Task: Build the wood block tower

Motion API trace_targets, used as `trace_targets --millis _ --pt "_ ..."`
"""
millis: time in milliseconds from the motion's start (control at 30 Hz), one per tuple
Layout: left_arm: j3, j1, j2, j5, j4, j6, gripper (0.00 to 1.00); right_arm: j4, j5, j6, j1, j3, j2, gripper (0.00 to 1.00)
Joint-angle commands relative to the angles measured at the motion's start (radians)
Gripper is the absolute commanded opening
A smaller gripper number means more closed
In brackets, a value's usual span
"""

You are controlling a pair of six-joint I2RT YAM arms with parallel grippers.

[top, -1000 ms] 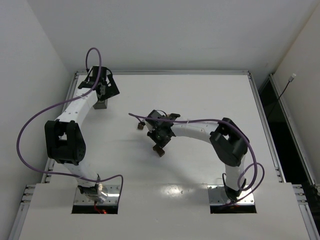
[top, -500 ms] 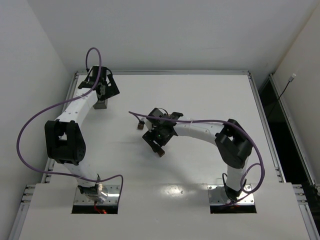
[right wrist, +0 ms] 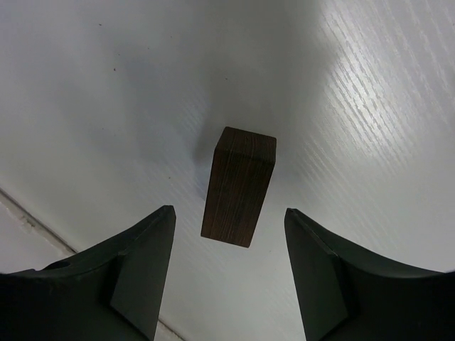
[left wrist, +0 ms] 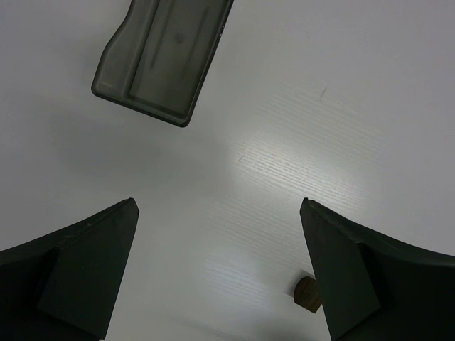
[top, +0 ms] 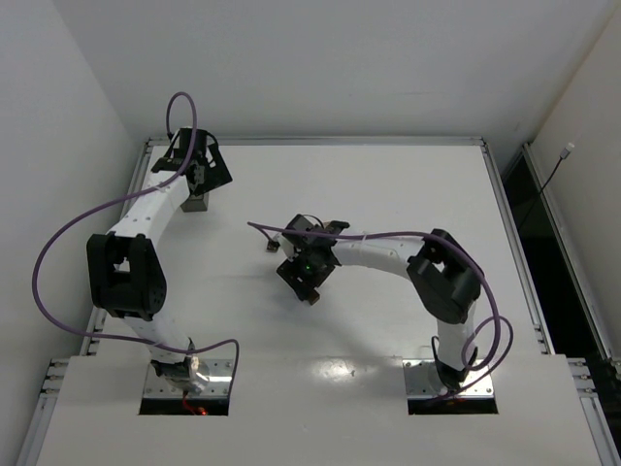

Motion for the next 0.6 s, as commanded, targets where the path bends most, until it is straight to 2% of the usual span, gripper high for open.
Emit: trace_targets --millis 0,133,233,267,333,367,567 --pt "0.002 0.005 -0.004 0.006 0.024 0.000 0.96 0.007 0.002 0.002 0.005 0.026 0.023 0.59" --pt "0.002 0.014 -0.004 0.006 0.024 0.000 0.96 0.007 0.002 0.002 0.005 0.026 0.042 0.54" --pt "0.012 0.014 0.005 0.006 0.024 0.000 0.96 0.007 0.011 0.002 -0.005 0.035 0.053 0.44" --pt "0.012 0.014 0.005 0.006 0.024 0.000 0.96 0.007 0.022 0.002 -0.005 0.035 0.053 0.32" --pt "0.012 0.014 0.005 0.006 0.024 0.000 0.96 0.007 0.022 0.002 -0.005 0.045 0.053 0.18" --pt "0.012 0.014 0.005 0.006 0.024 0.000 0.96 0.007 0.022 0.002 -0.005 0.045 0.053 0.01" --pt "0.012 0.014 0.005 0.006 0.024 0.000 0.96 -0.016 0.022 0.011 -0.005 0.045 -0.052 0.00"
